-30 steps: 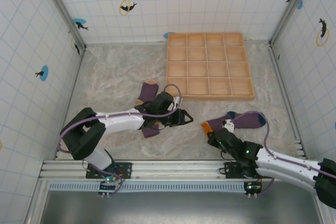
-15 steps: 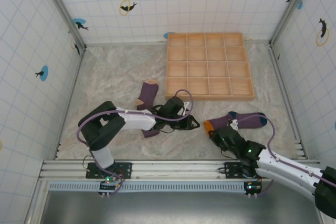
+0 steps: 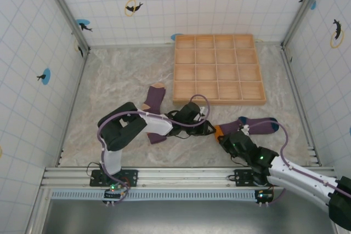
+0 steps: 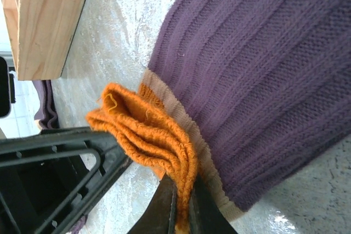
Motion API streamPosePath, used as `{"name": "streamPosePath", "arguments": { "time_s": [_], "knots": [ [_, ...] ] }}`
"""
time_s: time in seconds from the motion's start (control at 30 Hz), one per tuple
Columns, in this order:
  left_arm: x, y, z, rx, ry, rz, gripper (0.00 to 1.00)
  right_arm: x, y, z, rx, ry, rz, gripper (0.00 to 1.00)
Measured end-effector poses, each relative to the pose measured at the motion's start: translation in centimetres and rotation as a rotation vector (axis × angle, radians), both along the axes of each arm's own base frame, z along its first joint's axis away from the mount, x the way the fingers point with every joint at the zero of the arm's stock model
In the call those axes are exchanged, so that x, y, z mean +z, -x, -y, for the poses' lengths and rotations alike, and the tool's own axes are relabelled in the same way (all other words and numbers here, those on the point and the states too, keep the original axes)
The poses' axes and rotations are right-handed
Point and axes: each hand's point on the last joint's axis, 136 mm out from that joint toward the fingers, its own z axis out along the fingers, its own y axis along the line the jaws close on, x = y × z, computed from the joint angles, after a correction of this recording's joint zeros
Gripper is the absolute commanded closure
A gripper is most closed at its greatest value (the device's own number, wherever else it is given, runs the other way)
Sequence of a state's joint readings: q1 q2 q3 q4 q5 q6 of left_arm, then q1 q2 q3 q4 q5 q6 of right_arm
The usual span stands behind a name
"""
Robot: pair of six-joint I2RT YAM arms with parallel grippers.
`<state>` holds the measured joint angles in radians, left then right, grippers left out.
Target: Roll the socks
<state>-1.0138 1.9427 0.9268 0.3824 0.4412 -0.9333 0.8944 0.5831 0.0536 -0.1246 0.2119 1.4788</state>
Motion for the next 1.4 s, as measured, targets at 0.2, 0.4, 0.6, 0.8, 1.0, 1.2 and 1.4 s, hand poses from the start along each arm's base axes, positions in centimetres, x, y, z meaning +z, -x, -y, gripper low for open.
{"name": "streamPosePath", "arguments": {
  "time_s": [0.2, 0.4, 0.6, 0.8, 1.0, 1.2, 1.4],
  "knots": [
    [-0.2, -0.2, 0.3, 0.014, 0.004, -0.016, 0.62, -0.2, 0.0, 0.1, -0.006, 0.007, -0.009, 1.00],
    [-0.2, -0.2, 0.7, 0.017, 0.006, -0.023, 0.63, -0.3, 0.0, 0.3, -0.011, 0.010, -0.012, 1.00],
    [-0.2, -0.2, 1.1, 0.010, 0.002, -0.025, 0.63, -0.4, -0.2, 0.4, -0.019, 0.011, -0.015, 1.00],
    [-0.3, -0.3, 2.3, -0.005, -0.021, -0.022, 0.64, -0.6, -0.2, 0.6, -0.028, 0.017, -0.022, 1.00],
    [-0.5, -0.5, 2.6, -0.010, -0.057, -0.026, 0.71, -0.5, -0.4, 0.8, -0.037, 0.016, -0.022, 1.00],
    [-1.0, -0.7, 2.4, -0.009, -0.104, -0.017, 0.91, -0.5, -0.5, 0.8, -0.032, 0.018, -0.021, 1.00],
    [-1.0, -1.1, 2.1, -0.008, -0.152, -0.006, 1.00, -0.8, -0.5, 0.7, 0.008, 0.049, -0.010, 1.00]
  ]
}}
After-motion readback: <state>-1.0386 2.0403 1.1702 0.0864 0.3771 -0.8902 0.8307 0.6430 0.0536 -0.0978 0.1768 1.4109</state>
